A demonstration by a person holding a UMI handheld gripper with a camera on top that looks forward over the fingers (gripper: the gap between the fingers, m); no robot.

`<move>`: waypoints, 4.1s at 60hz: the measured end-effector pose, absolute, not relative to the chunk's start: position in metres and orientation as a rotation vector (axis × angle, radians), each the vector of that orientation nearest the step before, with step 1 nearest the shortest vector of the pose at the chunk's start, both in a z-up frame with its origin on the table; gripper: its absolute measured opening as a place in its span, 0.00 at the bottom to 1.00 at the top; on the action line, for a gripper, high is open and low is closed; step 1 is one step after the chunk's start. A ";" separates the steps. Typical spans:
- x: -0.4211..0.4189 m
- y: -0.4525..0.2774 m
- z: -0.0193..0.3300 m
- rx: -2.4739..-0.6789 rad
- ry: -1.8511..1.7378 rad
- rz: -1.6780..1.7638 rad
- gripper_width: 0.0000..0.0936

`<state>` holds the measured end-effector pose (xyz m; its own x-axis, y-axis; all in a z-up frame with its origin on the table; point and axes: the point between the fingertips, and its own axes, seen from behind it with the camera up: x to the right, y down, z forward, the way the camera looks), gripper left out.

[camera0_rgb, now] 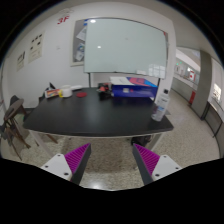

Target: Pour water

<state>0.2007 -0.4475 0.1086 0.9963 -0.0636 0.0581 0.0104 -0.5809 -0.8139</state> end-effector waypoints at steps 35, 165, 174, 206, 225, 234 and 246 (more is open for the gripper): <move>0.494 -0.209 0.067 -1.990 0.054 -0.128 0.90; -0.088 0.192 0.202 -0.736 -1.746 -1.585 0.43; -0.085 0.181 0.257 -0.977 -1.490 -1.304 0.43; -0.034 0.169 0.187 -1.820 -0.268 0.040 0.43; -0.034 0.165 0.064 -1.936 -0.223 0.120 0.42; -0.031 0.164 0.050 -1.909 -0.229 0.096 0.43; -0.028 0.164 0.052 -1.916 -0.187 0.077 0.60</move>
<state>-0.0279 0.1635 0.0524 0.9851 0.1677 0.0376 0.0929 -0.3354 -0.9375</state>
